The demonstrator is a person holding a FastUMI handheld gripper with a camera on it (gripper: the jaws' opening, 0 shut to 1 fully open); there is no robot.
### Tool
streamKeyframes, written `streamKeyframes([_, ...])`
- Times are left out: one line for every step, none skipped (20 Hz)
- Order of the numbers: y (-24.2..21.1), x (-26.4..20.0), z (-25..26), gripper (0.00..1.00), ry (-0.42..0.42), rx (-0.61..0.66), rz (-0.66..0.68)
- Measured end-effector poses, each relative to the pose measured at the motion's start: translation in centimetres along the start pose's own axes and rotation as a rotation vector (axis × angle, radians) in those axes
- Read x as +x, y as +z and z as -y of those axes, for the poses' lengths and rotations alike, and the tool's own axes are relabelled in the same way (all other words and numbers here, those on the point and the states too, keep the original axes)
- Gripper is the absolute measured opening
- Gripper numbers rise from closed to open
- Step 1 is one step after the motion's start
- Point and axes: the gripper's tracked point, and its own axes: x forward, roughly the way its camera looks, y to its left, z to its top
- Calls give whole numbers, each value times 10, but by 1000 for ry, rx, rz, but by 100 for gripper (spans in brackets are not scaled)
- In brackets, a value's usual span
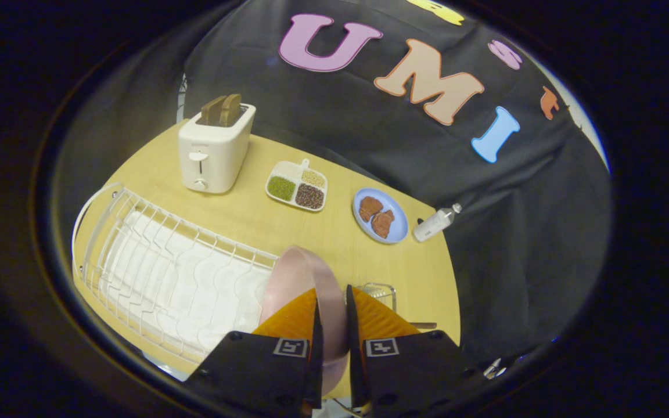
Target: Take the plate from the dish rack, then take the spoon from the basket and place it into the plate.
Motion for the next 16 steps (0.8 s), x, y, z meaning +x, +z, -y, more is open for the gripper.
streamKeyframes([8,-3,4,22,1,13,26])
streamKeyframes([15,-7,5,22,26,34,42])
streamKeyframes([19,-11,5,21,47,59,57])
streamKeyframes([21,-16,6,20,68,66,64])
streamKeyframes([22,-19,10,20,79,75,74])
streamKeyframes([22,-22,13,19,88,78,84])
streamKeyframes([22,-26,16,18,97,79,94])
streamKeyframes([22,-30,21,18,105,84,104])
streamKeyframes([20,-34,26,18,118,91,112])
streamKeyframes([18,-38,31,18,129,108,118])
streamKeyframes([13,-44,39,18,142,127,124])
streamKeyframes([11,-50,48,18,153,150,129])
streamKeyframes([7,-56,60,18,163,174,136])
streamKeyframes([3,-62,71,18,175,195,141])
streamKeyframes([-3,-67,84,18,184,221,145])
streamKeyframes([-10,-72,97,18,194,247,147])
